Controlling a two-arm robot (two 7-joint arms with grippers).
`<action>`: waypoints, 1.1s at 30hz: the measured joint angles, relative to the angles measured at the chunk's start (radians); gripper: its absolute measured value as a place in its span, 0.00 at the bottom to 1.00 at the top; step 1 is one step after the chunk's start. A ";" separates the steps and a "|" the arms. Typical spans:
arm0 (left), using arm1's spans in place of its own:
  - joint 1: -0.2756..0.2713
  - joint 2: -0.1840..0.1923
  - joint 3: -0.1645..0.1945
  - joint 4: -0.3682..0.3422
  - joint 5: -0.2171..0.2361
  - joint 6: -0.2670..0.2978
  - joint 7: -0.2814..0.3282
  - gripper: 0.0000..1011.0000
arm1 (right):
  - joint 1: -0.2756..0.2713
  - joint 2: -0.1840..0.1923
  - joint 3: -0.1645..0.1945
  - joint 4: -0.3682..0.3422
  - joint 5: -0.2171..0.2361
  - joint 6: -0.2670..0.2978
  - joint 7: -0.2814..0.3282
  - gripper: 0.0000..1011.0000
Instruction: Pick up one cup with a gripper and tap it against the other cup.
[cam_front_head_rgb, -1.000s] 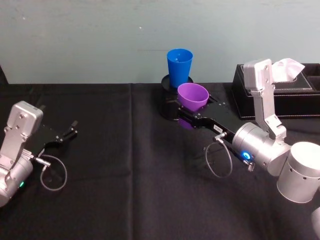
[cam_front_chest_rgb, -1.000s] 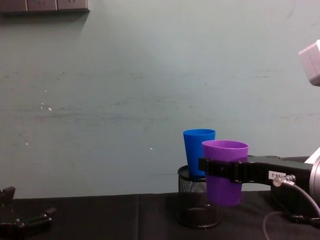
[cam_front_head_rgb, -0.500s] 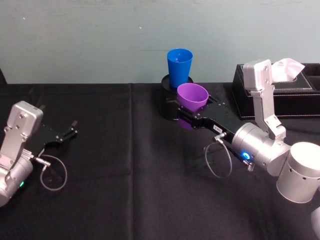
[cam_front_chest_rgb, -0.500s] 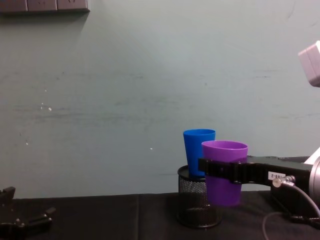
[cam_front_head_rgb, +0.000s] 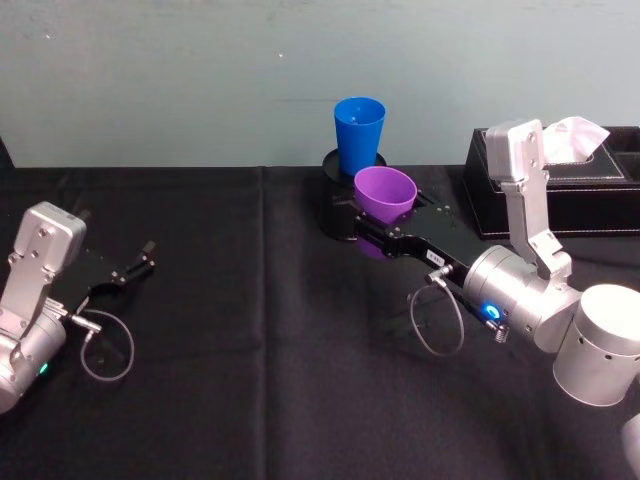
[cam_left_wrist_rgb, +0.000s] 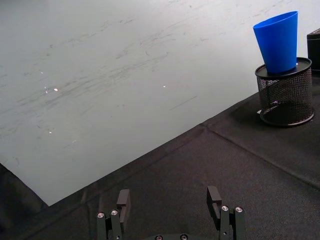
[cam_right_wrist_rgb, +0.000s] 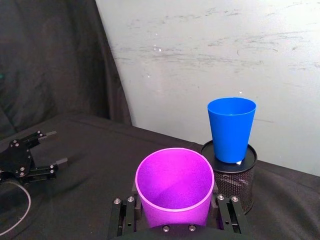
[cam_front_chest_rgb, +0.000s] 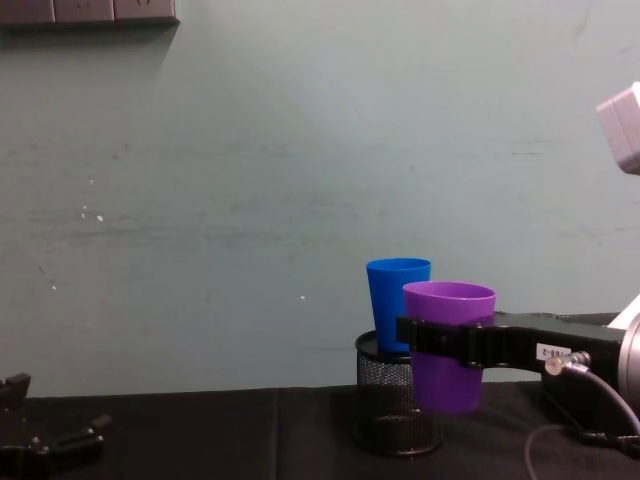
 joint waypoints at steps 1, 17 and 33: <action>0.000 0.000 0.000 0.000 0.000 0.000 0.000 0.99 | 0.000 0.000 0.000 0.000 0.000 0.000 0.000 0.72; 0.000 0.000 0.000 0.000 0.000 0.000 0.000 0.99 | 0.000 0.000 0.000 0.000 0.000 0.000 0.000 0.72; 0.000 0.000 0.000 0.000 0.000 0.000 0.000 0.99 | 0.000 0.000 0.000 0.000 0.000 0.000 0.000 0.72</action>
